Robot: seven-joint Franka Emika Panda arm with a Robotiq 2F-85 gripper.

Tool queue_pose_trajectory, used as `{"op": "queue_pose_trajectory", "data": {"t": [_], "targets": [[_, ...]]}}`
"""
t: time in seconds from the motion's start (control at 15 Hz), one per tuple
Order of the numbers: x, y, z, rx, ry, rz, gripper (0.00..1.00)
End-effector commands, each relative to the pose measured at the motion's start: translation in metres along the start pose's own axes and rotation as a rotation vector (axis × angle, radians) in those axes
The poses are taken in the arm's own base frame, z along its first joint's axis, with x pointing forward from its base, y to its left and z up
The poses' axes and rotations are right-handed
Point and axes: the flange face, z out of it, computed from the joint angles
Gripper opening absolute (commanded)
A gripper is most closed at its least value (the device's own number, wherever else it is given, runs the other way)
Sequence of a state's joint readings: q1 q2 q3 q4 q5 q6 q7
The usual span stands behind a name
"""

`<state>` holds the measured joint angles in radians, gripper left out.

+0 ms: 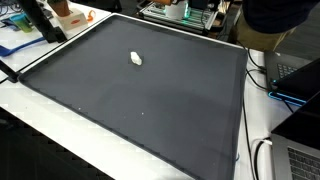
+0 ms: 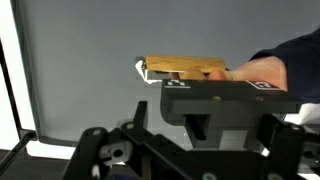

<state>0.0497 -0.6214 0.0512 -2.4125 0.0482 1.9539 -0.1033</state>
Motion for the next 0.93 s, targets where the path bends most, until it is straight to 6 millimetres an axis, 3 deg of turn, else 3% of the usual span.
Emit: {"op": "queue_pose_trajectory", "data": {"t": [0.0, 0.87], "targets": [[0.0028, 0.0009, -0.0002, -0.004, -0.015, -0.001, 1.0], [0.007, -0.0014, 0.0025, -0.001, -0.024, -0.009, 1.0]]}}
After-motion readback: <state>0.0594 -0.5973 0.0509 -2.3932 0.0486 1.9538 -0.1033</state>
